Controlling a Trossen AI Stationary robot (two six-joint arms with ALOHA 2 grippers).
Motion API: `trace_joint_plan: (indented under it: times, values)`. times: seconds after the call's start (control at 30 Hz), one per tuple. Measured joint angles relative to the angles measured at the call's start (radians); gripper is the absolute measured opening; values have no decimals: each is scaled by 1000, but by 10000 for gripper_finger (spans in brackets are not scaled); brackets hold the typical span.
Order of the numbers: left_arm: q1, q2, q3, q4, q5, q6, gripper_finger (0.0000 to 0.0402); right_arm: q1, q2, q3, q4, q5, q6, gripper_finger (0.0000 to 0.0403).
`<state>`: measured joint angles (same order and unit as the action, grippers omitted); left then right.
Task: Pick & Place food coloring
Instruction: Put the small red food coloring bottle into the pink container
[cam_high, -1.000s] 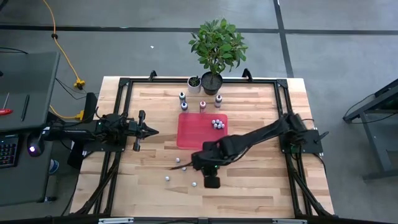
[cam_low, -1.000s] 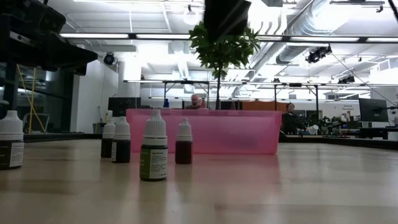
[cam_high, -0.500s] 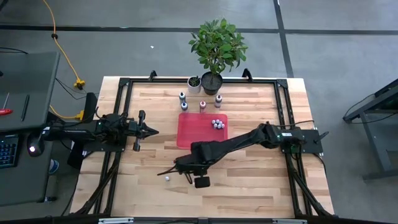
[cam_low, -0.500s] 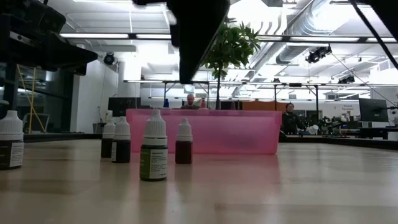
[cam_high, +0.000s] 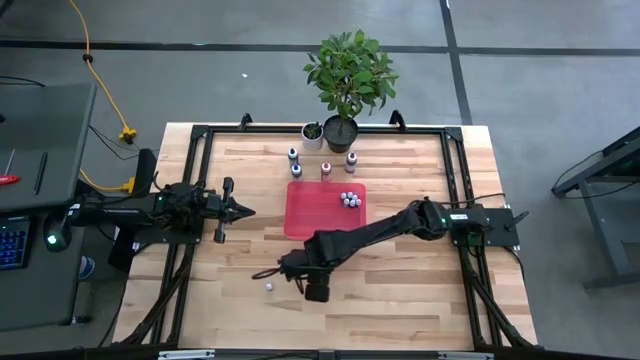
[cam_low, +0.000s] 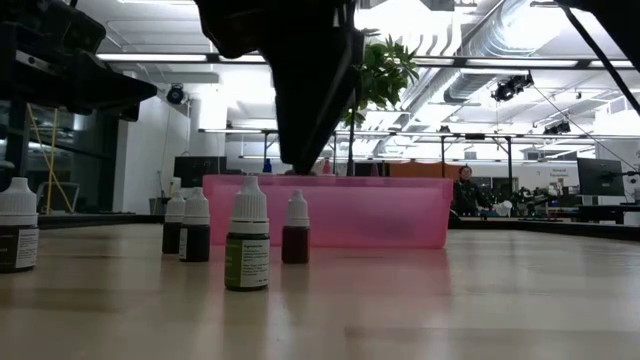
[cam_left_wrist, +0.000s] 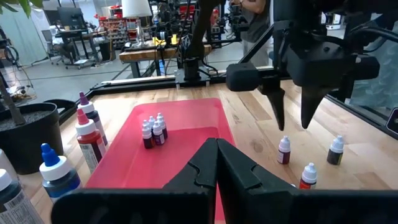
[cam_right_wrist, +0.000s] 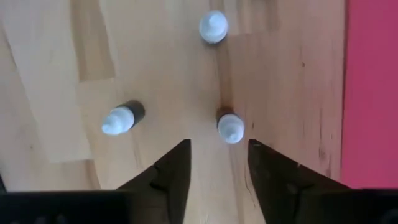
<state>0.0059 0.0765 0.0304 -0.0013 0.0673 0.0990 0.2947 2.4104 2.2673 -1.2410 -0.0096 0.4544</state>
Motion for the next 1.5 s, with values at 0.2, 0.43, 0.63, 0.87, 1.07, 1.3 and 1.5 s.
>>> trace_joint_plan:
  times: [0.2,0.43,0.63,0.87,1.07,1.3,1.5]
  values:
    - [0,0,0,0,0,0,0,0,-1,-8,-2,18,17,183]
    - [0,0,0,0,0,0,0,0,-2,-63,46,-1,16,184]
    - [0,0,0,0,0,0,0,-2,-2,-111,119,-5,17,182]
    - [0,0,0,0,0,0,0,-6,-2,-124,141,7,18,179]
    - [0,0,0,0,0,0,0,-6,-6,-122,130,10,20,153]
    - [0,0,0,0,0,0,0,-6,-6,-122,124,6,27,120]
    - [0,0,0,0,0,0,0,-6,-6,-122,125,6,43,97]
